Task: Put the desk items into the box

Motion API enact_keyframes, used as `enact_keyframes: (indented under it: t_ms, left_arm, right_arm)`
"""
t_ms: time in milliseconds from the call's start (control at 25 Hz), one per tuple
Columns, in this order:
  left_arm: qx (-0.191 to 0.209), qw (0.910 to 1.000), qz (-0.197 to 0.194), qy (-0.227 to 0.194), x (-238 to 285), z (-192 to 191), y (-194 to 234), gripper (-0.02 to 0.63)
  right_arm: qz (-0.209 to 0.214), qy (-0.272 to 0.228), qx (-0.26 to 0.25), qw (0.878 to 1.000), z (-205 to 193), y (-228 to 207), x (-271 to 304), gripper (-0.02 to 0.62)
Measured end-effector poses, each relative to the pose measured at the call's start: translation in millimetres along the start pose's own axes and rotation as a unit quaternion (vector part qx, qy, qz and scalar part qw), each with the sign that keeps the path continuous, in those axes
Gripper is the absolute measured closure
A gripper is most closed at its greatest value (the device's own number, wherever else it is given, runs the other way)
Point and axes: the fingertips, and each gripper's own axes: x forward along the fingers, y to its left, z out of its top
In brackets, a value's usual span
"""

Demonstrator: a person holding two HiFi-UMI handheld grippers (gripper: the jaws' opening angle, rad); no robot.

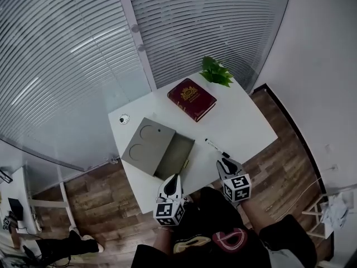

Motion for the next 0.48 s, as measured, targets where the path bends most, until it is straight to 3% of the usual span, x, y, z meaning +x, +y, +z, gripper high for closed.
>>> enact_keyframes:
  t_ms: [200,320,480]
  left_arm:
    - [-0.011,0.9997,0.021,-0.009,10,10,-3,0.588]
    - [-0.016,0.9992,0.034,-0.014,16,17,-3,0.588]
    - [-0.021,0.9980,0.056,-0.020,19,21,0,0.588]
  right_arm:
    - [0.022,0.025,-0.032,0.999,11,-13,14,0.475]
    - [0.055,0.063,-0.044,0.995,6,-15,26,0.471]
    - [0.063,0.100,-0.072,0.990,-2,-24,43,0.462]
